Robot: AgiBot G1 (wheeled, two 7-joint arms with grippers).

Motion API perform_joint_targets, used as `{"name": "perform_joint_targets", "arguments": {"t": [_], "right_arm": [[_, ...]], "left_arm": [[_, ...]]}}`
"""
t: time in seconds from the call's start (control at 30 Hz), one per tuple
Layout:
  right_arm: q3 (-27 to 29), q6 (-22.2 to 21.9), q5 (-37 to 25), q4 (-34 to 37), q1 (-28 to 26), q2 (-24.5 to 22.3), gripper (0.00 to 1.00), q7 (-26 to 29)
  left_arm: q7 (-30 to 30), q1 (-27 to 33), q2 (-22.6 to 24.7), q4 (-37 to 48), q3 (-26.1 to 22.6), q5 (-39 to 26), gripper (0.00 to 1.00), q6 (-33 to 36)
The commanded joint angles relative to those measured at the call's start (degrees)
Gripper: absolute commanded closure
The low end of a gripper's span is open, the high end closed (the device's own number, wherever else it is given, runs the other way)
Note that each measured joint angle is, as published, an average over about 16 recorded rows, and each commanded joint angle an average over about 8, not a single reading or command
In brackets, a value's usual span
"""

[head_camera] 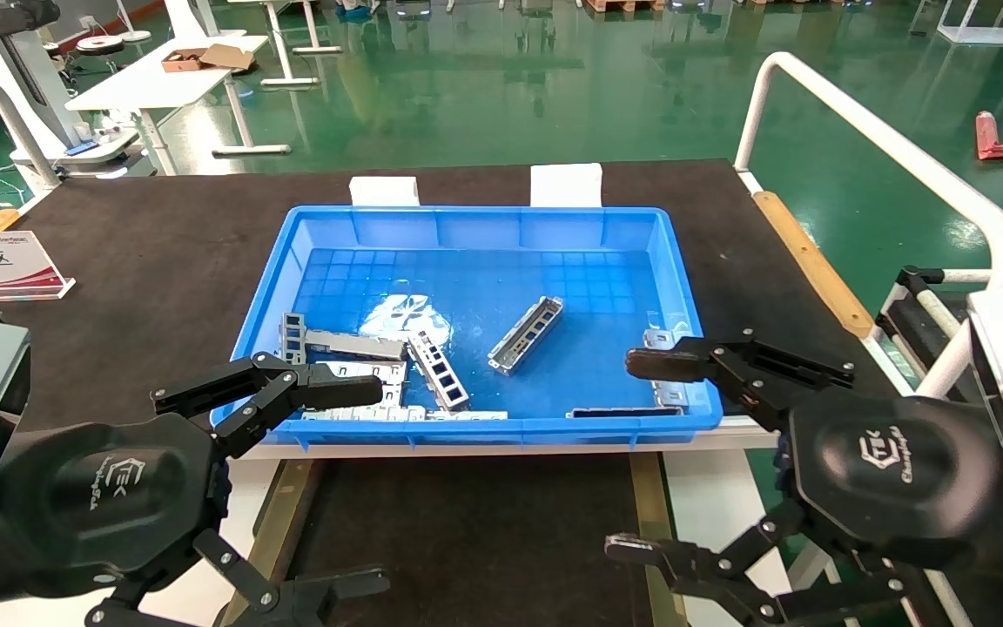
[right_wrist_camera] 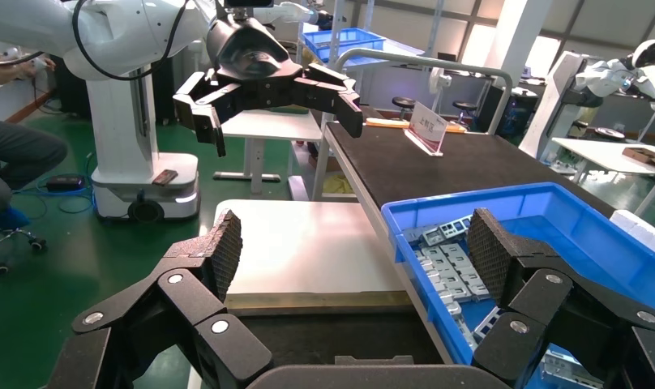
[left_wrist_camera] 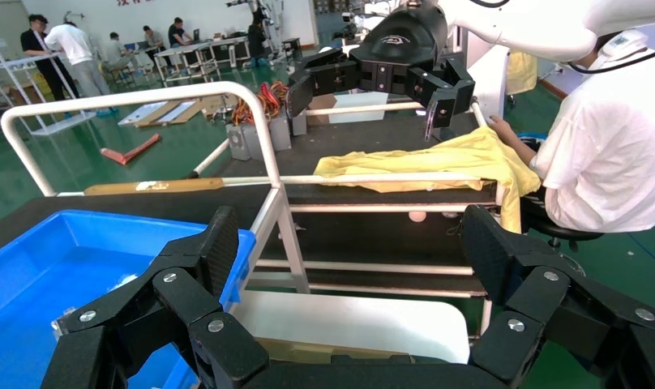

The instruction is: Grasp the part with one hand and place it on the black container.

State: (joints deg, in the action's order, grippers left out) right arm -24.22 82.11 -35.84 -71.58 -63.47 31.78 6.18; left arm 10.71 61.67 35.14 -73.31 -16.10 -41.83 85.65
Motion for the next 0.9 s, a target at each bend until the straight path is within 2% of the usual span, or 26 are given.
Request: {"name": "perform_joint_targets", "arguments": {"t": [0.03, 0.9], "right_arm": [[0.00, 0.00, 0.00, 0.00, 0.00, 0.00, 0.00, 0.00], [0.00, 0.00, 0.00, 0.00, 0.00, 0.00, 0.00, 0.00]], "left_arm": [[0.00, 0.00, 0.00, 0.00, 0.00, 0.00, 0.00, 0.00], [0.00, 0.00, 0.00, 0.00, 0.00, 0.00, 0.00, 0.00]]}}
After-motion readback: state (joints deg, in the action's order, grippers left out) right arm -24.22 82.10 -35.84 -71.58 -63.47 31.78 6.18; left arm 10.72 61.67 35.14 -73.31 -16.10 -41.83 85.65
